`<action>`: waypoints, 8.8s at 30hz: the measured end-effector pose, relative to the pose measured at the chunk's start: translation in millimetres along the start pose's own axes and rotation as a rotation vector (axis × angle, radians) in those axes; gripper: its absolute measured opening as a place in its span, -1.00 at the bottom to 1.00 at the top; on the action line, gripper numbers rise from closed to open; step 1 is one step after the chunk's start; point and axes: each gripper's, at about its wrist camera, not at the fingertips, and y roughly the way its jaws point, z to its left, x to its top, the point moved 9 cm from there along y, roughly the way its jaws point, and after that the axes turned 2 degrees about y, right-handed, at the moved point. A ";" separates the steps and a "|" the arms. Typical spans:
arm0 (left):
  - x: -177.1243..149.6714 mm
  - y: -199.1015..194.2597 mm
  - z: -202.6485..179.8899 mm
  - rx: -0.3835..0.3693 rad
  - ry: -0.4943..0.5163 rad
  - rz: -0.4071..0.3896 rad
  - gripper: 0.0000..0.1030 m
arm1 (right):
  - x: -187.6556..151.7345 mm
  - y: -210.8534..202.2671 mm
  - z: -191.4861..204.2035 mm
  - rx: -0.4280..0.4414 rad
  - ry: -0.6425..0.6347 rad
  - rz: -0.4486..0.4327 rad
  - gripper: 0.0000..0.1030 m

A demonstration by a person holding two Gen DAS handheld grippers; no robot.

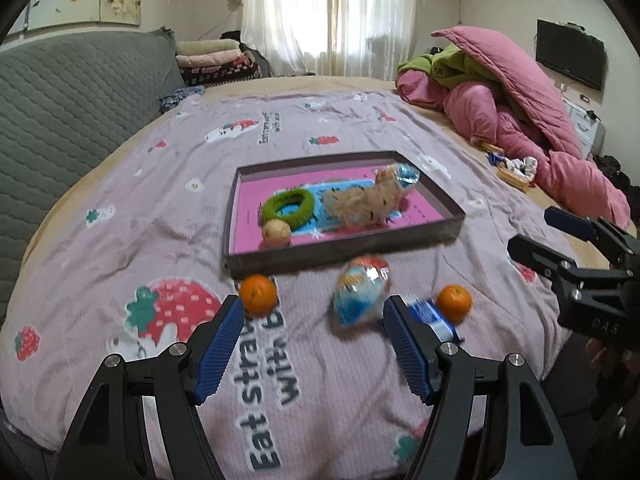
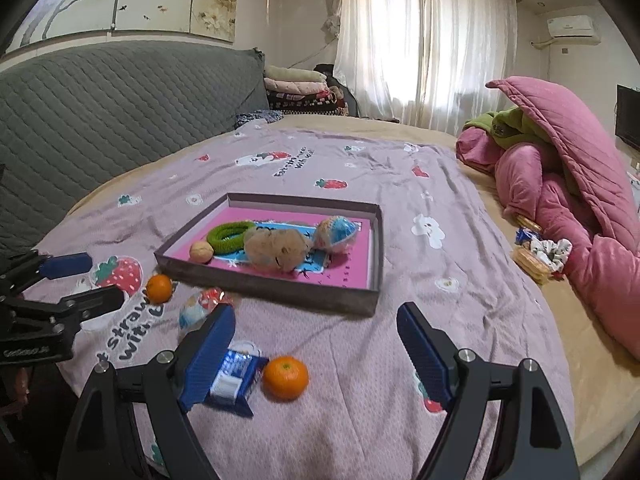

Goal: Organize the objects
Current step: 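Withdraw both grippers from the tray, then move the left gripper to the wrapped toy egg while the right approaches a mandarin, then close the left gripper on the wrapped toy egg while the right grasps the mandarin, then carry the wrapped toy egg and the mandarin over the tray with both grippers, then lower the mandarin into the tray and open the right gripper while the left releases the egg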

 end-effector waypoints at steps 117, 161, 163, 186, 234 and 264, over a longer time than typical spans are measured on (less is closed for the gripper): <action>23.4 111.4 -25.0 -0.107 0.003 0.087 0.02 | -24.9 87.5 21.7 0.116 -0.058 0.154 -0.25; 159.1 62.9 12.0 0.032 -0.061 -0.093 0.02 | 130.1 53.0 26.7 0.116 -0.074 -0.152 -0.25; 155.8 71.8 10.0 0.026 -0.060 -0.078 0.02 | 124.0 61.4 24.7 0.116 -0.072 -0.135 -0.25; 95.1 165.0 -2.0 0.029 -0.041 0.090 0.02 | 70.9 122.7 -3.2 0.109 -0.033 0.026 -0.25; 83.7 199.3 -30.9 -0.007 0.020 0.141 0.02 | 35.5 162.7 -13.8 0.106 -0.051 0.154 -0.25; 72.8 215.7 -30.4 -0.076 0.006 0.128 0.02 | 19.2 199.5 -11.3 0.063 -0.092 0.199 -0.25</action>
